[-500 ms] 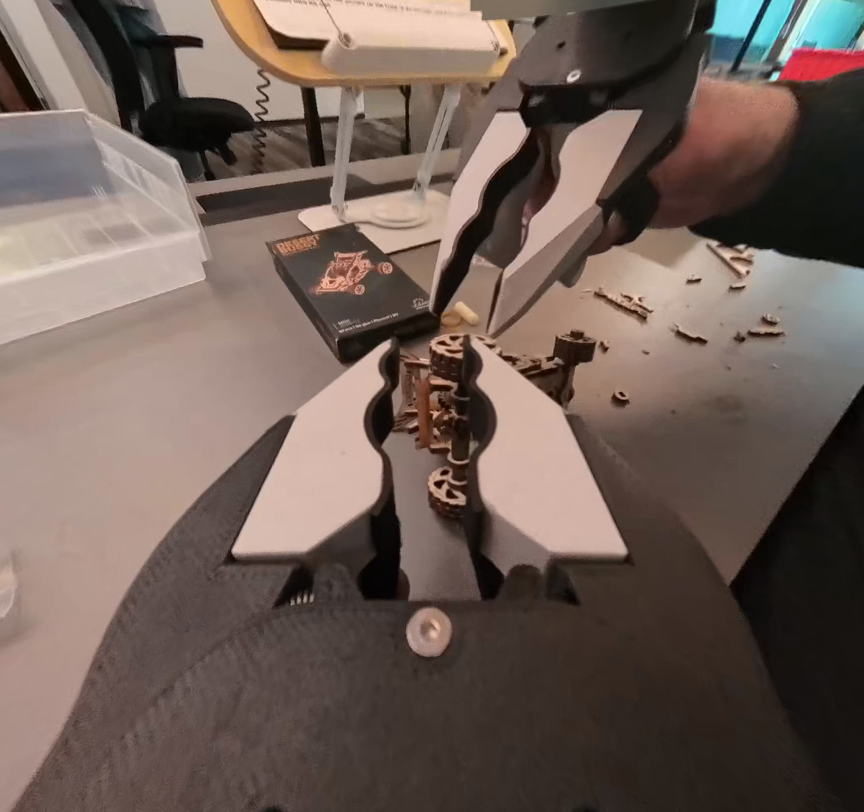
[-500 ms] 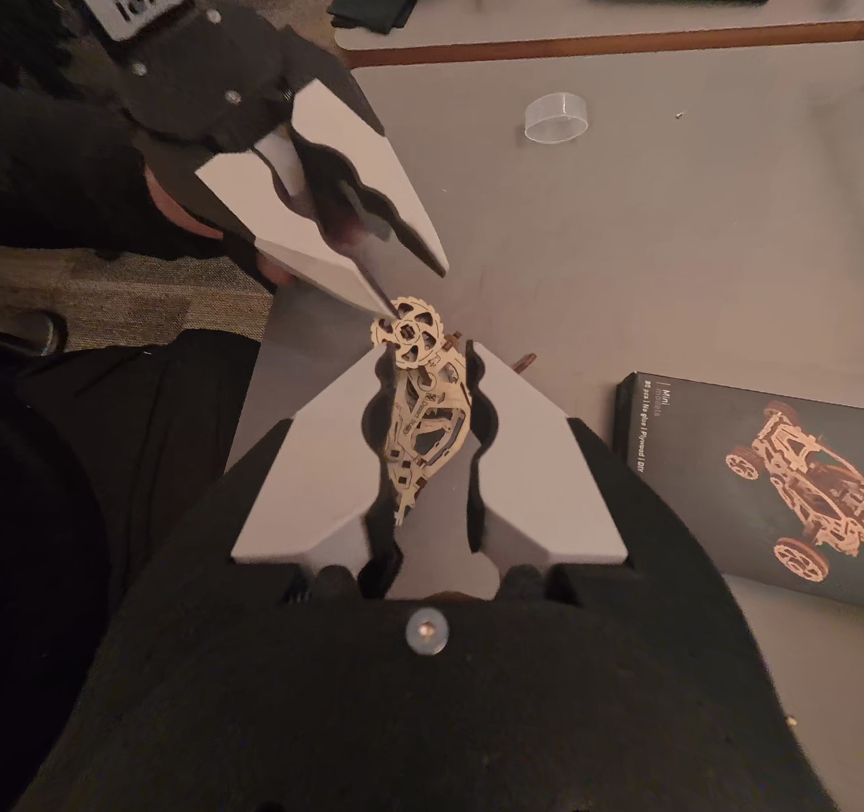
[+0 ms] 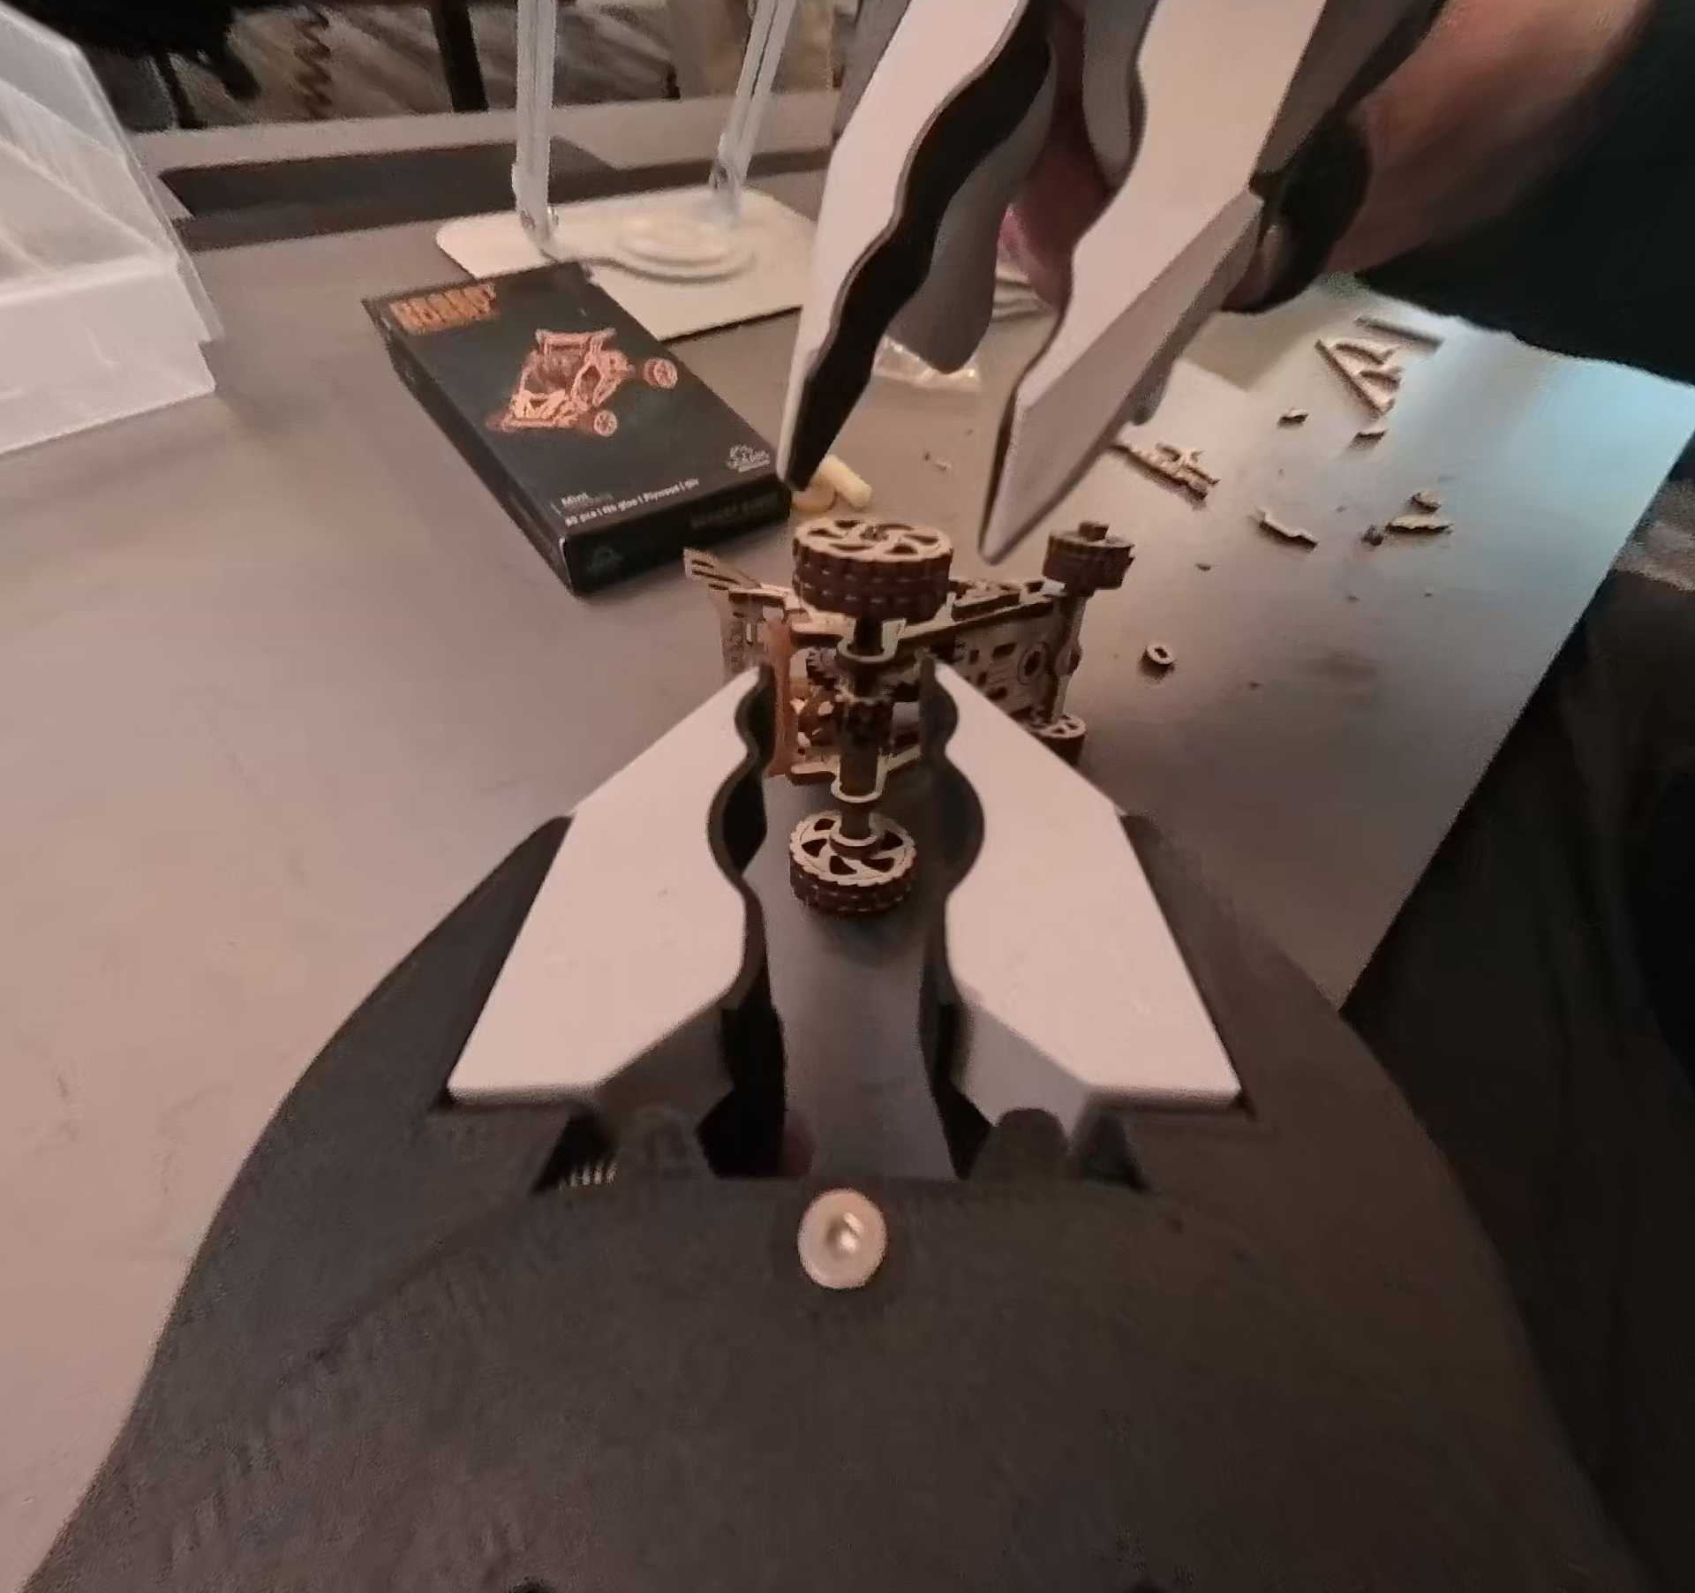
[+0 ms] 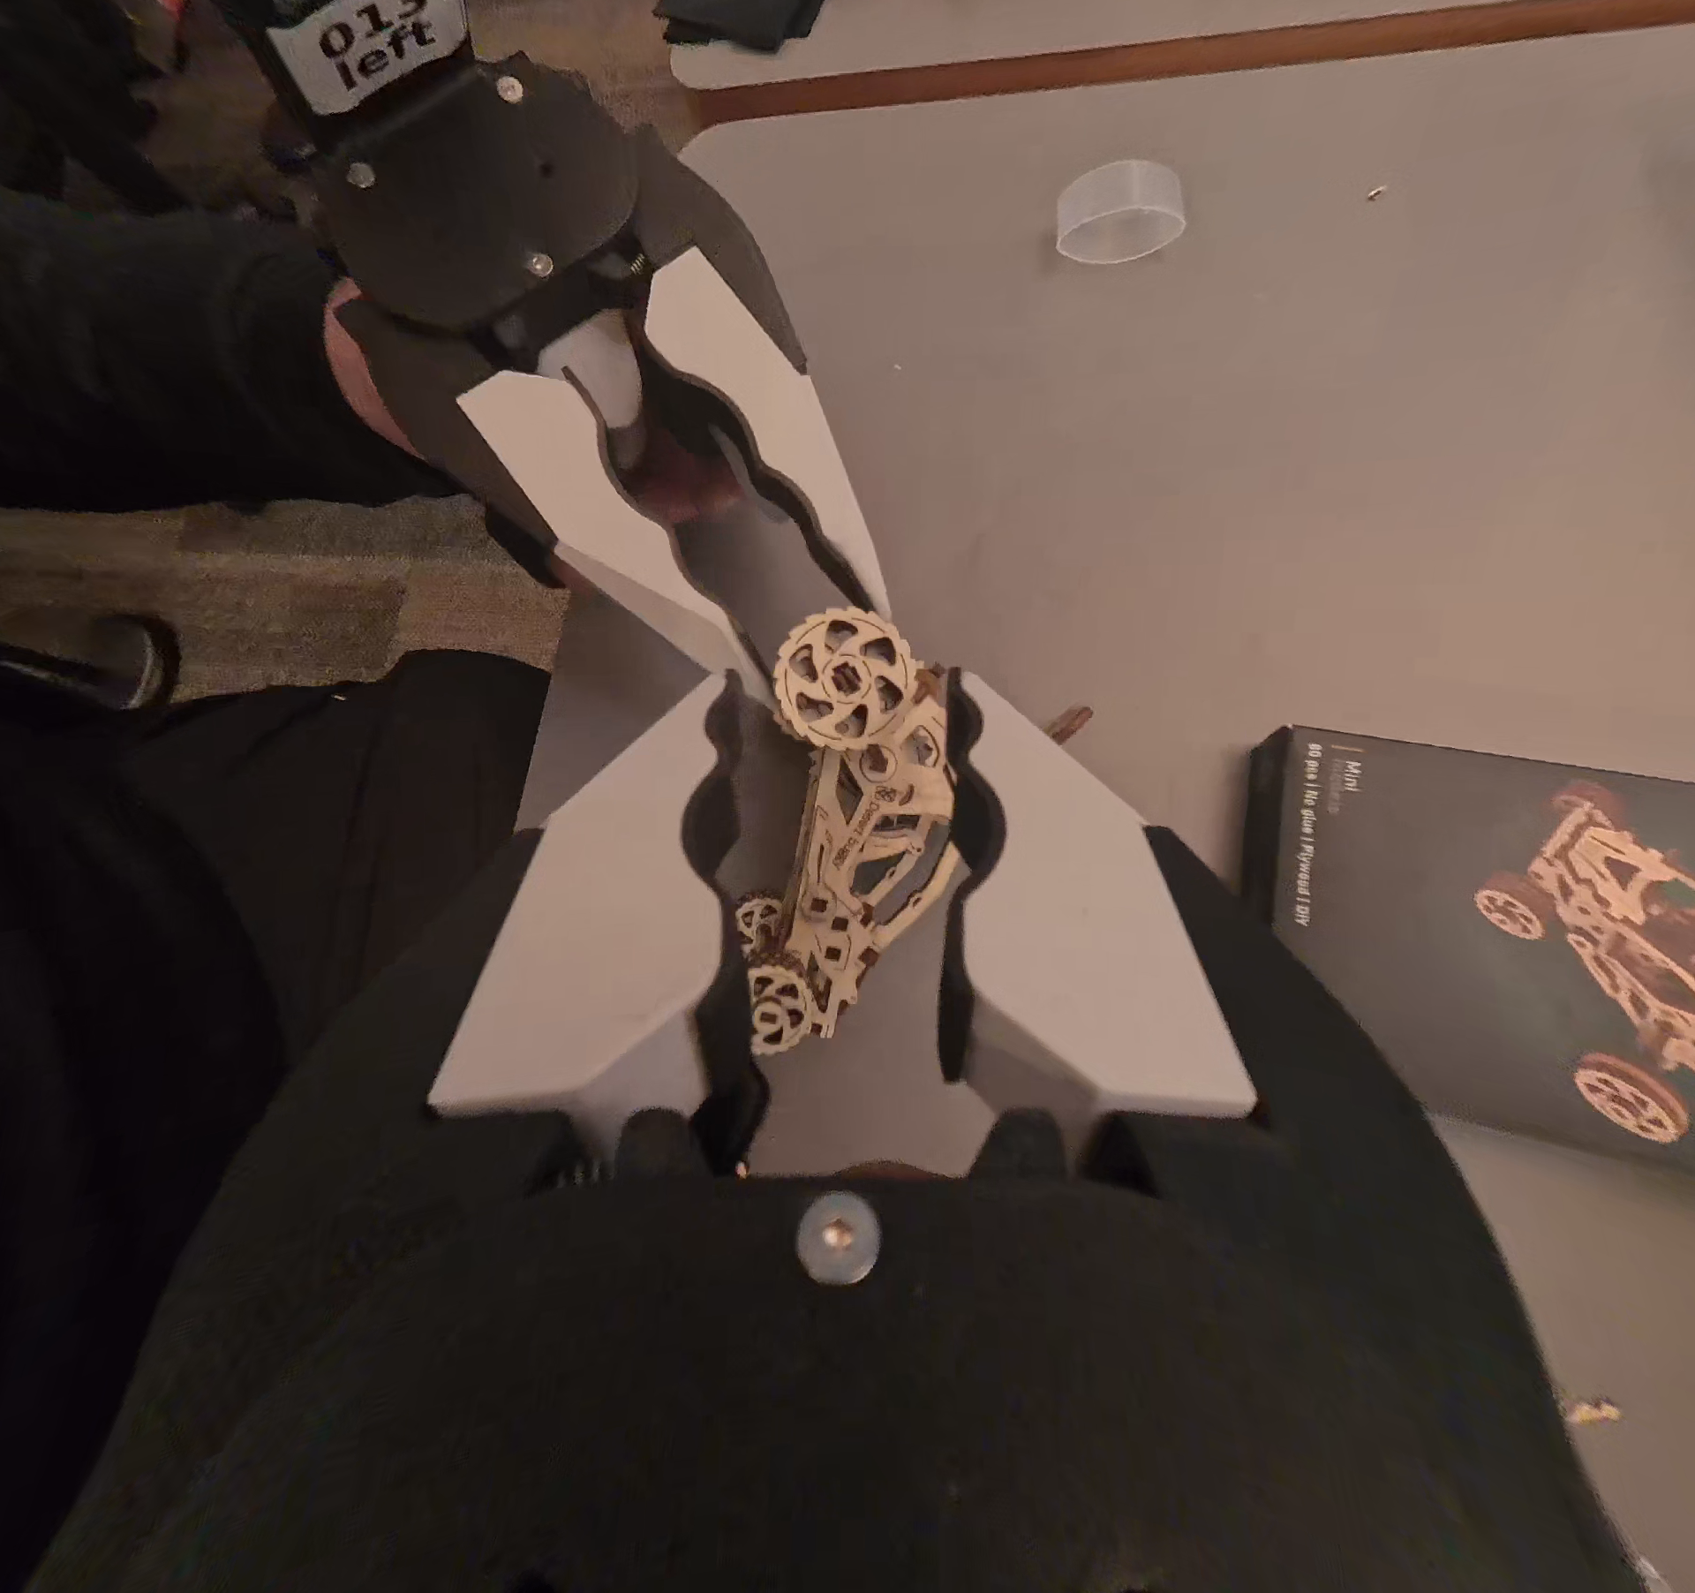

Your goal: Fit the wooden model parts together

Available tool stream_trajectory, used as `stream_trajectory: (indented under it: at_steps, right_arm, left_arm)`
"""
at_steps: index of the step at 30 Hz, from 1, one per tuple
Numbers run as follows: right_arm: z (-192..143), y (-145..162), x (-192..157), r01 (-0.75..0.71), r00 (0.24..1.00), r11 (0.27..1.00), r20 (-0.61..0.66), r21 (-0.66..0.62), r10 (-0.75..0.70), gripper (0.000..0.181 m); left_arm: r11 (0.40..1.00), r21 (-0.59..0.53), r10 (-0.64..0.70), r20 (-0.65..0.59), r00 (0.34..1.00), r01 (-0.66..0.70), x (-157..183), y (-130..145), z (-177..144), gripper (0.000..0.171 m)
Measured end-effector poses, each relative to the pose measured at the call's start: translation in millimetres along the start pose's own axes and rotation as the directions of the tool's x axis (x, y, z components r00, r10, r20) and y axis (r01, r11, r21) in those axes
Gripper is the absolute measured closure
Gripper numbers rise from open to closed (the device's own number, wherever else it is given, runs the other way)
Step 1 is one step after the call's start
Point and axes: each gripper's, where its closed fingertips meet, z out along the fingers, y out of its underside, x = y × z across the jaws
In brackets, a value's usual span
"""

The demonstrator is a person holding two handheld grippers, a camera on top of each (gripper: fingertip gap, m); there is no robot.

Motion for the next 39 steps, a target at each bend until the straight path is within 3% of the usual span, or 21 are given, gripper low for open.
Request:
stream_trajectory:
  at_steps: [3,6,12,15,18,21,24,26,28,32,39]
  right_arm:
    - [10,8,3,0.008,1.000,0.999,-0.005,-0.048,-0.008,0.135]
    - [14,12,1,-0.007,1.000,0.999,0.030,-0.052,0.008,0.153]
    - [10,15,5,-0.093,0.993,0.996,0.070,-0.009,0.094,0.156]
    - [6,14,7,-0.086,0.995,0.996,0.057,-0.012,0.086,0.138]
    - [7,15,7,-0.041,0.999,0.997,0.024,-0.062,0.043,0.114]
    - [13,10,6,0.002,1.000,0.996,0.013,-0.088,-0.001,0.111]
    - [23,7,5,0.030,0.999,0.993,0.015,-0.114,-0.029,0.115]
    - [27,8,6,0.030,0.999,0.991,0.016,-0.134,-0.028,0.128]
    - [28,8,6,0.031,0.999,0.991,0.022,-0.130,-0.029,0.146]
    - [26,9,11,-0.003,1.000,0.995,0.017,-0.103,0.005,0.147]
    - [14,12,18,-0.131,0.989,0.991,0.078,0.026,0.129,0.147]
  left_arm:
    - [0.999,-0.041,0.004,-0.020,1.000,-0.005,3,5,5,0.150]
    - [0.994,-0.106,-0.017,-0.035,0.999,0.014,3,13,12,0.155]
    - [0.994,-0.106,-0.005,-0.017,1.000,0.003,1,11,18,0.156]
    - [0.995,-0.098,-0.002,-0.004,1.000,0.001,0,10,18,0.156]
    - [0.992,-0.120,-0.030,0.037,0.999,0.035,-6,15,10,0.126]
    - [0.981,-0.189,-0.030,0.061,0.998,0.041,-6,30,-3,0.115]
    - [0.961,-0.274,0.000,0.106,0.994,0.029,-10,49,-7,0.117]
    - [0.925,-0.381,0.036,0.113,0.993,0.010,-11,69,-4,0.117]
    - [0.920,-0.393,0.068,0.130,0.989,-0.012,-12,68,-1,0.126]
    - [0.917,-0.397,0.072,0.117,0.991,-0.020,-9,66,5,0.146]
    - [0.926,-0.376,0.085,0.100,0.991,-0.041,-7,57,15,0.148]
